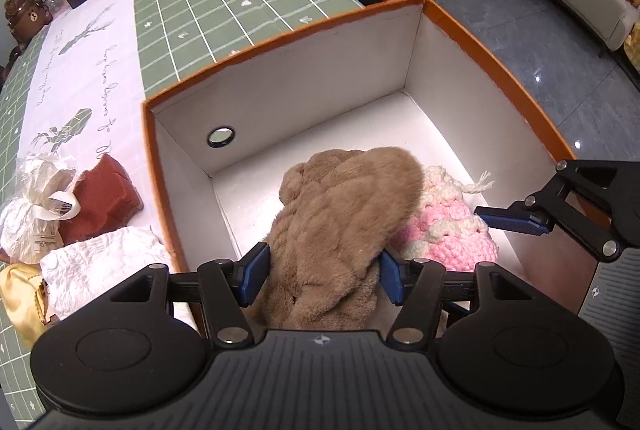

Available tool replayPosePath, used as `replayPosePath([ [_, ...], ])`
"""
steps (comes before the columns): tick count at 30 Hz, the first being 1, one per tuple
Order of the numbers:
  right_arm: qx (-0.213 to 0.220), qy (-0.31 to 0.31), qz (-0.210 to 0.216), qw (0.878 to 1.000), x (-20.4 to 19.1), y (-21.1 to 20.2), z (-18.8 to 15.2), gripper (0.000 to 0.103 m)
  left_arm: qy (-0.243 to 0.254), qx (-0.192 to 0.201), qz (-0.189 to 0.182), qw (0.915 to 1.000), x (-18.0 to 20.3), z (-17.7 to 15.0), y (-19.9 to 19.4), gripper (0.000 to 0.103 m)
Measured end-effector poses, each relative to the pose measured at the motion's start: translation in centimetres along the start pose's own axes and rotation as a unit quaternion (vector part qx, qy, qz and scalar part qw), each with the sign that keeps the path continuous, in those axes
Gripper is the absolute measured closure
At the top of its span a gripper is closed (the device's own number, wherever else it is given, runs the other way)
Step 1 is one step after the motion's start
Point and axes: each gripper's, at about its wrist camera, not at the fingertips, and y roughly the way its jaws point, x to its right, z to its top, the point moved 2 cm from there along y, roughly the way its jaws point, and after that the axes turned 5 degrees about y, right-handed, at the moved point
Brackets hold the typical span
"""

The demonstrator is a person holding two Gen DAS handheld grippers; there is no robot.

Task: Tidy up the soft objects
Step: 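Open both grippers to release towel and ball in the box, then grasp yellow cloth with left gripper while right gripper grasps white plastic bag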

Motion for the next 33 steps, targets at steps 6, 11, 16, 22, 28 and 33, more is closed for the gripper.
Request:
replayPosePath([
  [6, 0.004, 0.002, -0.025, 1.0, -0.6, -1.6, 0.6, 0.033, -0.005, 0.029, -0.015, 0.9995, -0.6, -0.7, -2.2, 0.034],
  [11, 0.022, 0.007, -0.038, 0.999, -1.6, -3.8, 1.0, 0.033, 0.002, 0.068, -0.026, 0.9973, -1.4, -1.9, -4.8, 0.034],
  [16, 0.051, 0.01, -0.052, 0.997, -2.8, -6.1, 2.0, 0.033, -0.003, 0.123, -0.036, 0.9917, -3.2, -4.1, -8.0, 0.034],
  [22, 0.126, 0.024, -0.058, 0.99, -5.7, -8.9, 2.5, 0.033, 0.006, 0.209, -0.009, 0.9779, -6.0, -8.3, -12.0, 0.035],
  [28, 0.195, 0.049, -0.037, 0.979, -9.5, -10.3, 2.9, 0.033, 0.006, 0.285, 0.029, 0.9581, -8.3, -13.3, -15.1, 0.035],
  [33, 0.238, 0.082, -0.004, 0.968, -13.5, -10.1, 2.8, 0.033, -0.018, 0.321, 0.064, 0.9448, -10.0, -16.9, -15.7, 0.035],
])
